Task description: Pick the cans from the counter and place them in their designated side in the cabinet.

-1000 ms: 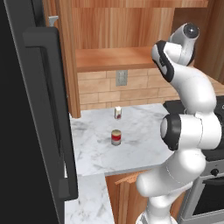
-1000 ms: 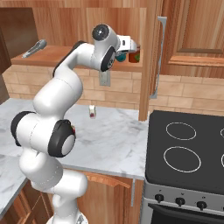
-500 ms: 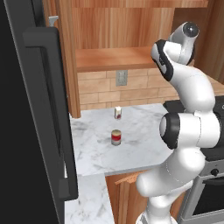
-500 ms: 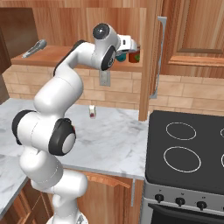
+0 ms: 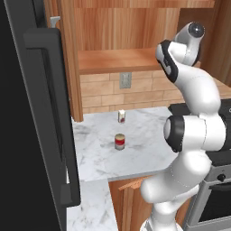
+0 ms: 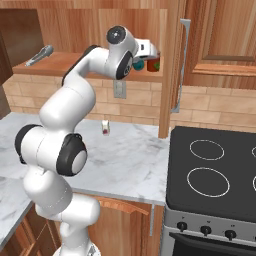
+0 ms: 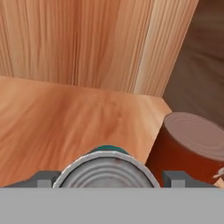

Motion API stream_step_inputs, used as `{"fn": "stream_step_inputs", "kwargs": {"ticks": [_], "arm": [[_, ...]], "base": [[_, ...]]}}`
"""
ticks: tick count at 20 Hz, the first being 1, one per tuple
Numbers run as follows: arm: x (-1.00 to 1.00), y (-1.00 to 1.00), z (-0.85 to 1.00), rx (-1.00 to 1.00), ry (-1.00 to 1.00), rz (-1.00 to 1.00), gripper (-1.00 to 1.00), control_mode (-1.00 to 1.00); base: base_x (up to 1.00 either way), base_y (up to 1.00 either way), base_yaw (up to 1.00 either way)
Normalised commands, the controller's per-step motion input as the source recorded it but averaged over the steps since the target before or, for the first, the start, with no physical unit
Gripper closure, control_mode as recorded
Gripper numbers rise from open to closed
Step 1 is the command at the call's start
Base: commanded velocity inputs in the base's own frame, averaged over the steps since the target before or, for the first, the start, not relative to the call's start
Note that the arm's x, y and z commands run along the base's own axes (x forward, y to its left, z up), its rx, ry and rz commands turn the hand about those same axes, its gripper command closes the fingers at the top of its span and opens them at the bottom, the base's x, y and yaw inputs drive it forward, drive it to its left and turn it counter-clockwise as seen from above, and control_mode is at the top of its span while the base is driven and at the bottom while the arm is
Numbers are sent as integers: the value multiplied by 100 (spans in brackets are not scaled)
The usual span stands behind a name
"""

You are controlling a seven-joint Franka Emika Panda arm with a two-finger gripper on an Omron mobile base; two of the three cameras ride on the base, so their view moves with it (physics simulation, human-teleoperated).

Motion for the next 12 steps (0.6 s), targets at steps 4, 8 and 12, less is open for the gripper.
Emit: {"fn": "stream_step_inputs", "kwargs": {"ticks": [4, 8, 12], "arm": [[15, -10, 0, 0, -2, 0, -100, -100], [0, -7, 1, 0, -8, 1, -100, -100], [0, -1, 3, 0, -11, 3, -100, -100]], "base": [[0, 0, 0], [0, 0, 0], [0, 0, 0]]}}
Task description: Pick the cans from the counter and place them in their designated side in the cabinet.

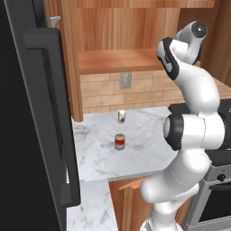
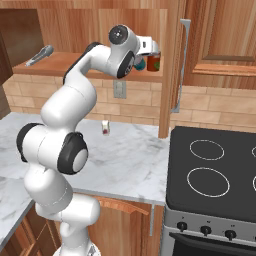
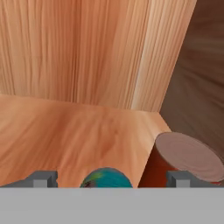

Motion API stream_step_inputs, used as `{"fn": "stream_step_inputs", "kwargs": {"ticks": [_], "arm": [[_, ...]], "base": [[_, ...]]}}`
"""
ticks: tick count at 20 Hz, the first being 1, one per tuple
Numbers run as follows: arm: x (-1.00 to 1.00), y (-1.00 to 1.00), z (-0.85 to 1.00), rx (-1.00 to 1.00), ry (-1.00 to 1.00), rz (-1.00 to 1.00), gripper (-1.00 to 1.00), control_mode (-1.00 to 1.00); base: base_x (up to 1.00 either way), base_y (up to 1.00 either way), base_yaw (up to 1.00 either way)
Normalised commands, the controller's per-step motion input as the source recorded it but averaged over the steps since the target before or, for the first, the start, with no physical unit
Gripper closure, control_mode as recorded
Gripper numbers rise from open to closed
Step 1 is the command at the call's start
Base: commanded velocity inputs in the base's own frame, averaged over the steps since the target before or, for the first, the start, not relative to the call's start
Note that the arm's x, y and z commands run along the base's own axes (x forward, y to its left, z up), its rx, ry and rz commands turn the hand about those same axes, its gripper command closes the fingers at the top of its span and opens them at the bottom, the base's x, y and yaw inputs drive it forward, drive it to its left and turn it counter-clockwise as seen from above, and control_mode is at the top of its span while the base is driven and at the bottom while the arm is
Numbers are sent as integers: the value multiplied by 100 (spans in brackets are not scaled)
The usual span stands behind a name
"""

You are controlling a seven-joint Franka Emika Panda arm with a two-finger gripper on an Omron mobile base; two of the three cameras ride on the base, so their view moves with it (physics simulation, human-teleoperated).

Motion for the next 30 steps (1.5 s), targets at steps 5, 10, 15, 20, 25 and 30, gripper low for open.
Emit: {"fn": "stream_step_inputs", "kwargs": {"ticks": [5, 10, 15, 20, 25, 30], "arm": [[5, 0, 0, 0, -13, 3, -100, -100], [31, 0, -2, -1, -9, 2, -100, -100], [48, 0, -2, -1, -6, 1, -100, -100], [5, -4, 6, 0, -7, 2, -100, -100], [-9, 0, 10, 0, -10, 3, -100, -100], [-12, 2, 16, -1, -10, 3, -100, -100]], "base": [[0, 0, 0], [0, 0, 0], [0, 0, 0], [0, 0, 0], [0, 0, 0], [0, 0, 0]]}}
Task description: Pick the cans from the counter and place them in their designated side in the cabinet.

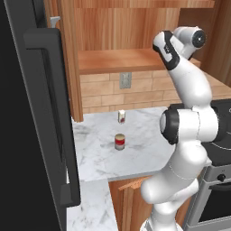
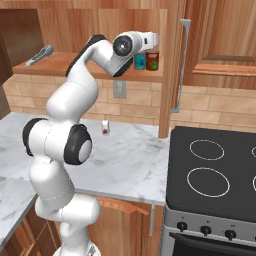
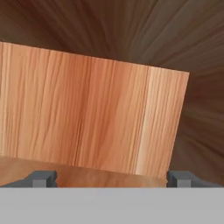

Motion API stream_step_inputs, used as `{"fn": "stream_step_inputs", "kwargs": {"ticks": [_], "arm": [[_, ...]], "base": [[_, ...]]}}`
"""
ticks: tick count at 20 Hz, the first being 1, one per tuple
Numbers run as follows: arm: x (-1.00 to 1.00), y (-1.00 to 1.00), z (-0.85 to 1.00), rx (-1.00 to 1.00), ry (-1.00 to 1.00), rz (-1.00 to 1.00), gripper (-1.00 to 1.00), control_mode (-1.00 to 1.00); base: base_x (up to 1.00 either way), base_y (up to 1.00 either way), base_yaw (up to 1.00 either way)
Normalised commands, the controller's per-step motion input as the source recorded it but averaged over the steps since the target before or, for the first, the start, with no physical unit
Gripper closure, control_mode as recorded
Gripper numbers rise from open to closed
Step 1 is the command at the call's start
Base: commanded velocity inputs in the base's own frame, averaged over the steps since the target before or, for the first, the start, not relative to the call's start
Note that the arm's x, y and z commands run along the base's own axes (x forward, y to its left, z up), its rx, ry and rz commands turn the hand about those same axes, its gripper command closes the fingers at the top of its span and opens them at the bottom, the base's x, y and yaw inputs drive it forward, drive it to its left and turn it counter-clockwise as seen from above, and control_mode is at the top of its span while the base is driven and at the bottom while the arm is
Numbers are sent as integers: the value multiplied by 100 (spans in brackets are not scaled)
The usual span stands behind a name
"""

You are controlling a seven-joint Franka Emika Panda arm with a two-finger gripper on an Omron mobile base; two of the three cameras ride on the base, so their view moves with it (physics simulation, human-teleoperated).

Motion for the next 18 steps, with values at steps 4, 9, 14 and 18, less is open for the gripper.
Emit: {"fn": "stream_step_inputs", "kwargs": {"ticks": [4, 9, 14, 18], "arm": [[-35, 21, 9, -5, -11, 2, -100, -100], [-39, 39, 3, -8, -7, 1, -100, -100], [-47, 38, 1, -8, -4, 0, -100, -100], [-63, 23, 5, -10, -1, 0, -100, -100]], "base": [[0, 0, 0], [0, 0, 0], [0, 0, 0], [0, 0, 0]]}}
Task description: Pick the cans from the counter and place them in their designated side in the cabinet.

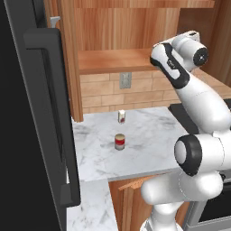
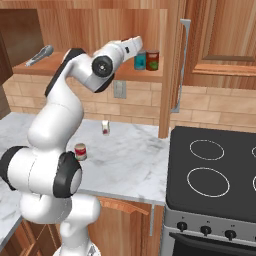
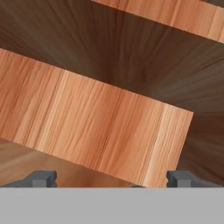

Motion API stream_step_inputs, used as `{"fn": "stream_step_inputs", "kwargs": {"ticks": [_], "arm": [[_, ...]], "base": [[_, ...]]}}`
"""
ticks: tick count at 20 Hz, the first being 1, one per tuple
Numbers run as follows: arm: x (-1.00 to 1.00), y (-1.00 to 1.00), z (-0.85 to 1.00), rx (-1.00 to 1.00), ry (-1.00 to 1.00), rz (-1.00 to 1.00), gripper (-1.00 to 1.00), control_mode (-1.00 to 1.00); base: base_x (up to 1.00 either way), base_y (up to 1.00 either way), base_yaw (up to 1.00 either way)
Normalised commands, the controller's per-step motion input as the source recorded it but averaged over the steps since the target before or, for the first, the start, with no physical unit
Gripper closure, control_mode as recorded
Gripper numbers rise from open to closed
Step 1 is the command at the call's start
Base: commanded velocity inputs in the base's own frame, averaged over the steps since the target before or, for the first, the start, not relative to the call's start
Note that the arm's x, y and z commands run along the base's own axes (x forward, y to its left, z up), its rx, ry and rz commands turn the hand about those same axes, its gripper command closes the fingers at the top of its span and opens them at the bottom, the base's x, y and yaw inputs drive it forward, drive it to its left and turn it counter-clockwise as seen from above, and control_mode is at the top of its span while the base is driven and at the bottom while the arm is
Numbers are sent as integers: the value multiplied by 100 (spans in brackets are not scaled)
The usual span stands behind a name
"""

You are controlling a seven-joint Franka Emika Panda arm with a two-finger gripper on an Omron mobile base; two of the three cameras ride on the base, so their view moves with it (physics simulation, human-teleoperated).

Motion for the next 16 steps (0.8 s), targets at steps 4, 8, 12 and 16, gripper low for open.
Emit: {"fn": "stream_step_inputs", "kwargs": {"ticks": [4, 8, 12, 16], "arm": [[-58, 21, 5, -9, 3, 0, -100, -100], [-57, 21, 8, -7, 10, 0, -100, -100], [-55, 24, 11, -4, 13, 0, -100, -100], [-52, 31, 8, 1, 12, 0, -100, -100]], "base": [[0, 0, 0], [0, 0, 0], [0, 0, 0], [0, 0, 0]]}}
